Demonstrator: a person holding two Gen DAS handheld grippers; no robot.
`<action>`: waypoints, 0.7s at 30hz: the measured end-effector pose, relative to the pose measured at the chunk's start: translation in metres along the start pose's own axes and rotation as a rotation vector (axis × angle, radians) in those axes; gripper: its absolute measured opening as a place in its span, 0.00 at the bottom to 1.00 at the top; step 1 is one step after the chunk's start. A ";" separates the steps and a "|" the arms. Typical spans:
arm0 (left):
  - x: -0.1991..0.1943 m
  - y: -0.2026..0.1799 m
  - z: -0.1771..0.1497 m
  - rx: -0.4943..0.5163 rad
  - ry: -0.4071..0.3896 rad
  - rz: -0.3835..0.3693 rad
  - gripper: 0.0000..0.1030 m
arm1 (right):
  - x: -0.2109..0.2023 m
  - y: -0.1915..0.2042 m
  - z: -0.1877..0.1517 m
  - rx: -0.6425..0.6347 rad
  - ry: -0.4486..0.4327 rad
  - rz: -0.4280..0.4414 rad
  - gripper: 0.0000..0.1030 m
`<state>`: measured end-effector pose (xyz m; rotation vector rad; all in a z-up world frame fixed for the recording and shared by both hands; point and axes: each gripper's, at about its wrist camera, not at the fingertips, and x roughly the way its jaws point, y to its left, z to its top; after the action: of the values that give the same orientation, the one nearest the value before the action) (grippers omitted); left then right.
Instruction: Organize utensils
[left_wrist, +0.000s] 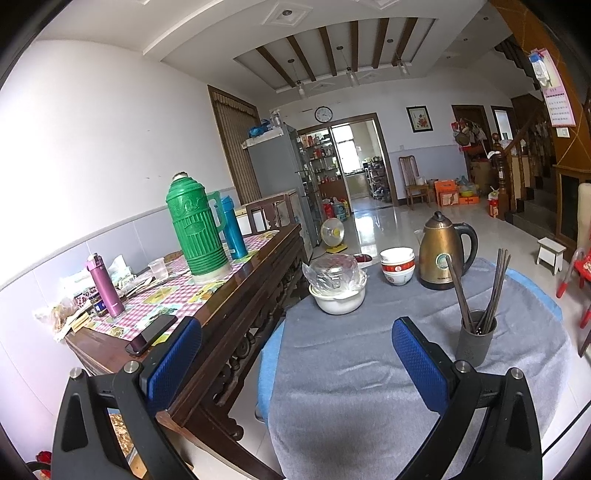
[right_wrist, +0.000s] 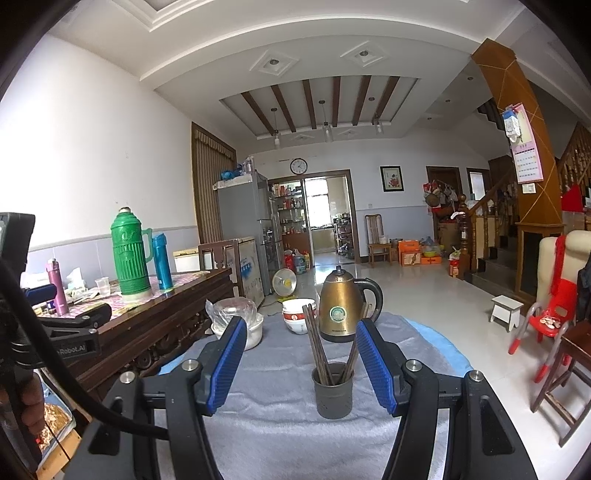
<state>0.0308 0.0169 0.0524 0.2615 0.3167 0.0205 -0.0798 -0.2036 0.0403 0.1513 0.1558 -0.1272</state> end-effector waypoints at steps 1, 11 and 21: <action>0.000 0.001 0.001 -0.004 0.000 0.000 0.99 | 0.000 0.001 0.001 -0.003 -0.001 -0.001 0.65; 0.002 -0.013 0.010 -0.007 0.000 -0.009 0.99 | 0.008 -0.005 0.005 0.001 0.011 0.006 0.65; 0.015 -0.030 0.018 0.005 0.005 -0.028 0.99 | 0.020 -0.009 0.014 0.017 0.002 0.009 0.65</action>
<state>0.0504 -0.0160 0.0567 0.2619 0.3251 -0.0073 -0.0598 -0.2173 0.0490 0.1687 0.1565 -0.1193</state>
